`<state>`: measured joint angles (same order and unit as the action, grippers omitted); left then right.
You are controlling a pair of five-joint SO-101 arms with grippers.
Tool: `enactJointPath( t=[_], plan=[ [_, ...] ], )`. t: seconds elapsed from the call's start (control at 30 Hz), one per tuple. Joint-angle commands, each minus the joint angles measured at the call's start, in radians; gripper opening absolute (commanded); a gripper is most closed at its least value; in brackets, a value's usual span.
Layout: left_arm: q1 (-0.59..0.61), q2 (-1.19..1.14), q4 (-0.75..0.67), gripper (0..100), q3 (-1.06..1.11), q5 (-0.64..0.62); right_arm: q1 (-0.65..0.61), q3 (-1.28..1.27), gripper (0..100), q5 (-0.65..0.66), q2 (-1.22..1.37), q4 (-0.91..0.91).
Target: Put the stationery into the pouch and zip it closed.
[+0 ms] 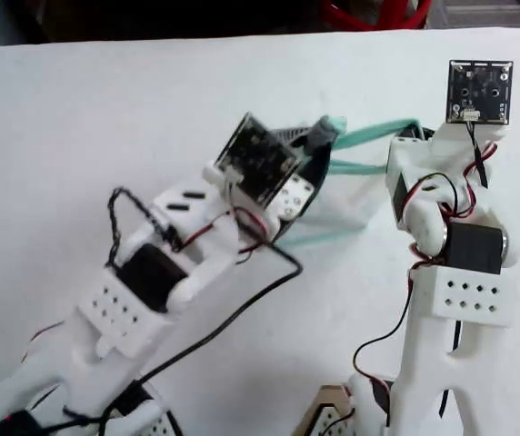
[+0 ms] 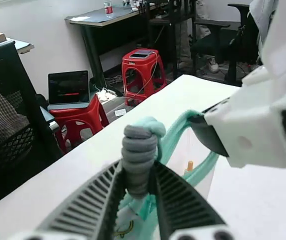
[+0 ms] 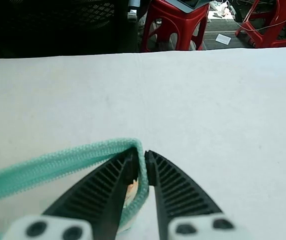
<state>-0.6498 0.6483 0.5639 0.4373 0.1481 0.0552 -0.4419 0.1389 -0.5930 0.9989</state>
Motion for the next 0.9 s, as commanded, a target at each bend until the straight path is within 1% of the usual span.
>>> enactJointPath(
  t=[0.0,0.07,0.13,0.27,0.4,0.57,0.67,0.7,0.77,0.87],
  plan=[
    [-0.027,-0.151,0.009,2,-0.285,0.083,-0.039,-0.057,1.8,-0.006,0.038,0.007],
    [-0.042,-0.252,0.055,2,-0.393,0.114,-0.039,-0.057,1.8,-0.006,0.038,0.007],
    [-0.051,-0.329,0.117,2,-0.502,0.115,-0.041,-0.057,1.8,-0.006,0.038,0.005],
    [-0.094,-0.41,0.255,2,-0.641,0.121,-0.038,-0.057,1.8,-0.006,0.036,0.004],
    [-0.12,-0.415,0.394,2,-0.69,0.124,-0.036,-0.057,1.8,-0.008,0.036,0.002],
    [-0.128,-0.415,0.462,2,-0.761,0.124,-0.042,-0.057,1.8,-0.008,0.035,0.002],
    [-0.191,-0.417,0.554,6,-0.807,0.124,-0.042,-0.057,1.8,-0.008,0.035,0.002],
    [-0.209,-0.421,0.586,7,-0.827,0.13,-0.042,-0.057,1.8,-0.008,0.035,0.002],
    [-0.246,-0.423,0.637,8,-0.87,0.186,-0.042,-0.057,1.8,-0.008,0.035,0.002],
    [-0.259,-0.424,0.669,8,-0.925,0.21,-0.042,-0.057,1.8,-0.008,0.035,0.002]
  ],
)
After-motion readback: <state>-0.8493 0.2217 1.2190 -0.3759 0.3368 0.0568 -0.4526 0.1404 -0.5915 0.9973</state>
